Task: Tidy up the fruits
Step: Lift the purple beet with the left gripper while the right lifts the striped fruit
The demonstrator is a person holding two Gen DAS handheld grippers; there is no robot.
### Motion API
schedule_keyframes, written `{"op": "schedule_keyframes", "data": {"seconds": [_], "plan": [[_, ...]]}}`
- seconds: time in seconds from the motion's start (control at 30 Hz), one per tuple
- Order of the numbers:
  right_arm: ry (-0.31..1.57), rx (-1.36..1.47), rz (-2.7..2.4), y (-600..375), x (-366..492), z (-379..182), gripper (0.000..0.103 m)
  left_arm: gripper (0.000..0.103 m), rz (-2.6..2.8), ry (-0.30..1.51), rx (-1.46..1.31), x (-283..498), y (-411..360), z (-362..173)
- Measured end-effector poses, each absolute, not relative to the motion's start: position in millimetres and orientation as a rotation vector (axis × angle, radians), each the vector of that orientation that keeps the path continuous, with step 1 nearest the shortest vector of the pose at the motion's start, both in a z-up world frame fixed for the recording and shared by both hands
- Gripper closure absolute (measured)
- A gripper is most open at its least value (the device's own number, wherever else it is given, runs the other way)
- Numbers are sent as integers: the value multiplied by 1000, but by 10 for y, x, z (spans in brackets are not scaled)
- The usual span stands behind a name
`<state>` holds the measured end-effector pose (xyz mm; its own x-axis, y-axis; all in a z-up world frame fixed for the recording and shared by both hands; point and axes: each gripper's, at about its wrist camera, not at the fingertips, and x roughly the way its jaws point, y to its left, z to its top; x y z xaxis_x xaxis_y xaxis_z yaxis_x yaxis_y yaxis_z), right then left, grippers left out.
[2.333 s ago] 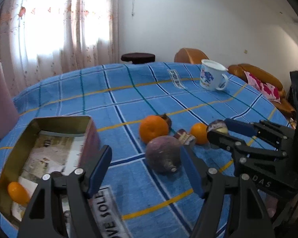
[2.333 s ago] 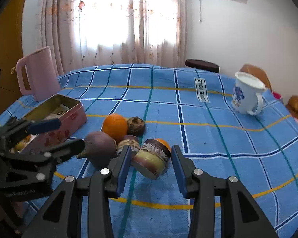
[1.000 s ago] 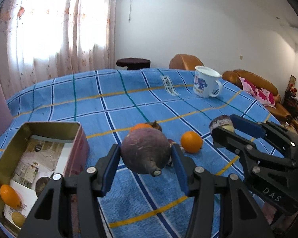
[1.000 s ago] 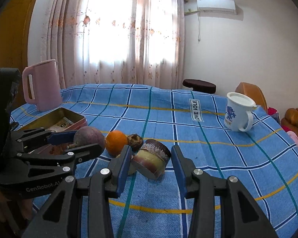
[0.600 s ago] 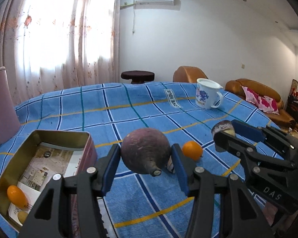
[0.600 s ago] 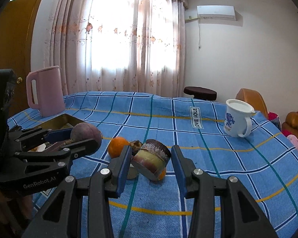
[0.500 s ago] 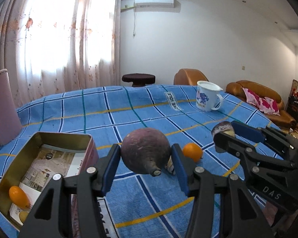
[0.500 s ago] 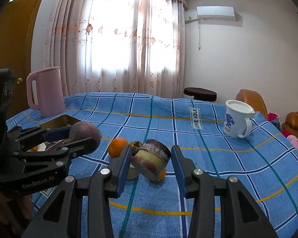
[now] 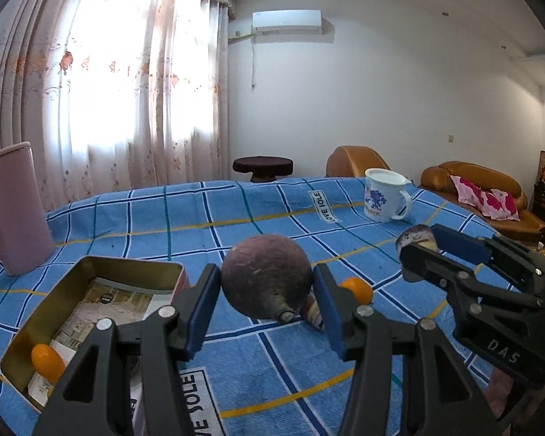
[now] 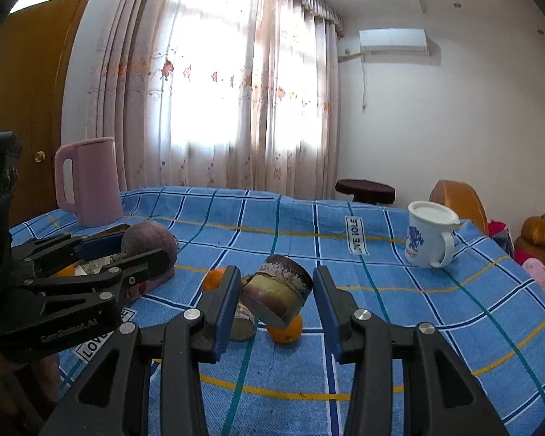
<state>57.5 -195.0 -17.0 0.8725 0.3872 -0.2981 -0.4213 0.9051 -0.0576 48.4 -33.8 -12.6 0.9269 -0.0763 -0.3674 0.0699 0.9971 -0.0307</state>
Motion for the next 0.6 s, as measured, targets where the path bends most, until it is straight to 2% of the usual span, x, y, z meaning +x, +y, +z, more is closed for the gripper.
{"op": "schedule_keyframes", "data": {"seconds": [0.6], "plan": [[303,-181,443,-1688,659,-178,60,49,-55,390,-65,456,-122,-126]]}}
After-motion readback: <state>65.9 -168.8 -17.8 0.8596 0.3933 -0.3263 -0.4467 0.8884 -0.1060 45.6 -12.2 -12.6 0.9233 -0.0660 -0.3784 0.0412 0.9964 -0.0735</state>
